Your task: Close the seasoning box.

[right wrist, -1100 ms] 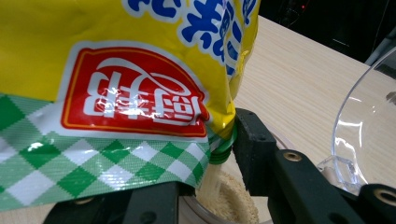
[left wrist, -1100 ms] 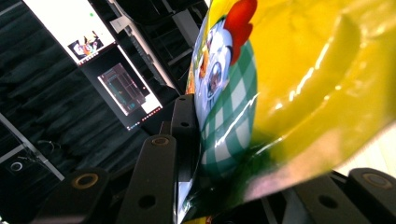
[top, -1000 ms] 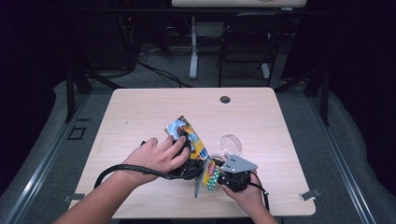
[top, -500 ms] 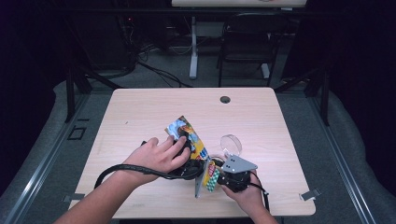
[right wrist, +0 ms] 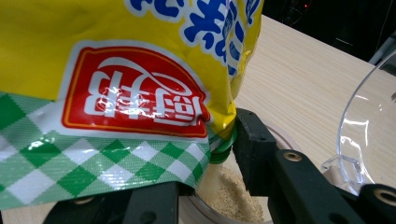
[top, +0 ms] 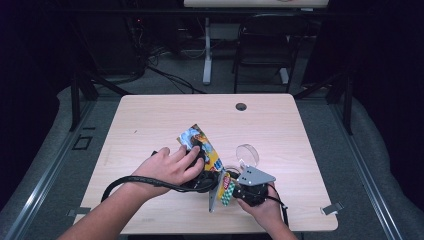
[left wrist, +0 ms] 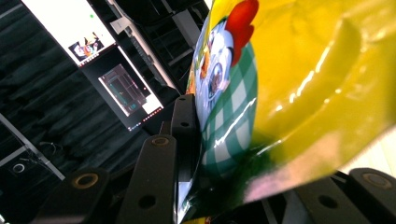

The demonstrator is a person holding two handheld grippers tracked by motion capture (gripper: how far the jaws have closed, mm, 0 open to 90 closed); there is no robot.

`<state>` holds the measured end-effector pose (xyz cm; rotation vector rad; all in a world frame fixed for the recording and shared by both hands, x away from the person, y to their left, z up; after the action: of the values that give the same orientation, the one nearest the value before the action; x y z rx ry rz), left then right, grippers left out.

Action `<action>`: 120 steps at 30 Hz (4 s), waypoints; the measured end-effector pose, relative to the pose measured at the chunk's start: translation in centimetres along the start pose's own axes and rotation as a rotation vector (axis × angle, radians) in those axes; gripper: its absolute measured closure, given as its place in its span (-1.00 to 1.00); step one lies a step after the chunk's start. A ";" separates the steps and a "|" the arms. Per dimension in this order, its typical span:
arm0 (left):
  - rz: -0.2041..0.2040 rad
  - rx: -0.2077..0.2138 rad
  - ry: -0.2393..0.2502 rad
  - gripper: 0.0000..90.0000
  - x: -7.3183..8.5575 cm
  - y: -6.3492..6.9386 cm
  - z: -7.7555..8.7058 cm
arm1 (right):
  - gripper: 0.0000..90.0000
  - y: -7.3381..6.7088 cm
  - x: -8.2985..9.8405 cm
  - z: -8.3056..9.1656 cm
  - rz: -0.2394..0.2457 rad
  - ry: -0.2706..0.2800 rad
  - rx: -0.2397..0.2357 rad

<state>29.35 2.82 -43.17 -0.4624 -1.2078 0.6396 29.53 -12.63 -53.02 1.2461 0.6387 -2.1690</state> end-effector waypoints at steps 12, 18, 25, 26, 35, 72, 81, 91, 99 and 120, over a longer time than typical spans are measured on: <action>-0.005 -0.006 0.001 0.64 -0.1 -0.3 0.0 | 0.56 0.1 0.0 0.2 0.001 -0.005 0.004; -0.009 -0.005 0.001 0.65 -0.3 -0.5 0.0 | 0.56 0.2 0.1 0.4 -0.003 -0.005 0.000; 0.001 -0.017 0.008 0.65 -0.4 -0.7 0.0 | 0.56 0.1 0.2 0.5 0.000 -0.003 0.001; -0.009 -0.015 0.000 0.65 -0.4 -0.7 0.1 | 0.56 0.2 0.2 0.5 -0.002 -0.003 0.001; 0.001 -0.019 0.008 0.67 -0.5 -0.7 0.0 | 0.56 0.4 0.1 0.5 -0.005 0.003 0.002; -0.018 -0.020 -0.005 0.72 -0.1 -0.8 0.4 | 0.56 0.0 -0.1 0.4 0.012 0.005 -0.008; -0.015 -0.021 -0.004 0.74 -0.2 -1.0 0.4 | 0.56 0.2 -0.1 0.5 0.014 0.007 -0.002; -0.010 -0.021 -0.005 0.75 -0.3 -1.0 0.3 | 0.57 0.6 -0.2 0.6 0.012 0.013 0.011; -0.013 -0.019 -0.006 0.75 -0.2 -1.2 0.2 | 0.57 0.6 -0.3 0.5 0.012 0.013 0.010; -0.021 -0.025 -0.007 0.75 -0.5 -1.6 0.5 | 0.57 0.6 -0.2 0.8 0.012 0.014 0.011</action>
<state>29.13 1.36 -42.36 -0.4684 -1.2265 0.6092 29.50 -13.60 -52.57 1.2691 0.6241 -2.1591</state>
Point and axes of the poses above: each handheld gripper's, and its own axes: z roughly backward along the jaws, x roughly out of its underside, y roughly to its right, the point moved 3 cm from there along -z, roughly forward along the jaws, and after that the axes turned 15 degrees about -z, right-handed, at the moved point
